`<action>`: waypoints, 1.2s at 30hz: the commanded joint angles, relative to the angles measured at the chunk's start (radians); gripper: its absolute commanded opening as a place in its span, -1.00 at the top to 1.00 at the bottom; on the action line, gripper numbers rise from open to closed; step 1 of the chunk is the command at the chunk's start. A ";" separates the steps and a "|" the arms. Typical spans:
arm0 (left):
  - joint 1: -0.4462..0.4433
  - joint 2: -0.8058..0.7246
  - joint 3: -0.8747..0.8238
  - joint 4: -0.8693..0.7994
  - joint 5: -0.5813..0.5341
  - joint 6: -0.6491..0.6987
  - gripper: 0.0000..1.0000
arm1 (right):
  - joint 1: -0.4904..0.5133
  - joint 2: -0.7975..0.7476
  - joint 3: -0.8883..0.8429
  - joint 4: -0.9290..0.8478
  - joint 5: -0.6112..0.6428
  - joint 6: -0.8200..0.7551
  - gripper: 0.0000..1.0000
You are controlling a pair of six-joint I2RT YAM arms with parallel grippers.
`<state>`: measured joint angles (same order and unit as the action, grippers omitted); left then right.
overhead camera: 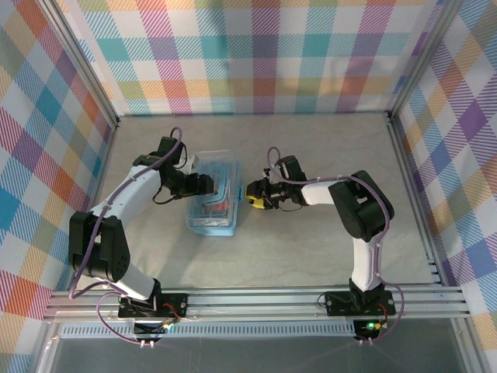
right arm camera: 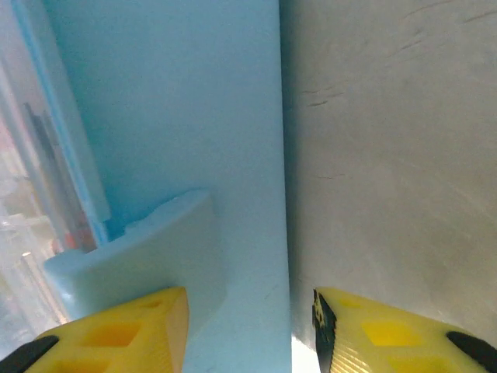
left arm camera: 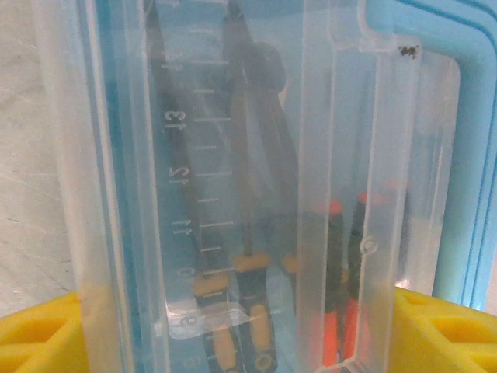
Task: Pack the tool kit
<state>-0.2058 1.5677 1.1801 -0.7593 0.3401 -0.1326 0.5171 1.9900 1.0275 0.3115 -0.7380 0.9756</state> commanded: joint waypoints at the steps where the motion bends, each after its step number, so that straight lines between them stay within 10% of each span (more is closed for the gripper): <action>1: 0.008 0.111 -0.069 -0.152 -0.160 -0.034 -0.39 | 0.006 0.012 0.022 0.058 -0.039 0.012 0.05; 17: -0.061 0.196 -0.043 -0.191 -0.310 -0.085 -0.34 | 0.015 0.052 0.036 0.134 -0.087 0.032 -0.01; 28: -0.045 0.171 -0.079 -0.114 -0.137 -0.100 -0.34 | 0.014 -0.005 -0.001 0.197 -0.135 0.030 -0.11; 36: 0.005 0.130 -0.113 -0.090 -0.037 -0.081 -0.33 | -0.013 0.053 -0.079 0.617 -0.217 0.240 -0.17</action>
<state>-0.2237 1.5848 1.1870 -0.7700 0.2981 -0.1658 0.5098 2.0342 0.9634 0.6903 -0.8856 1.1191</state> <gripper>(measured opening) 0.734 0.582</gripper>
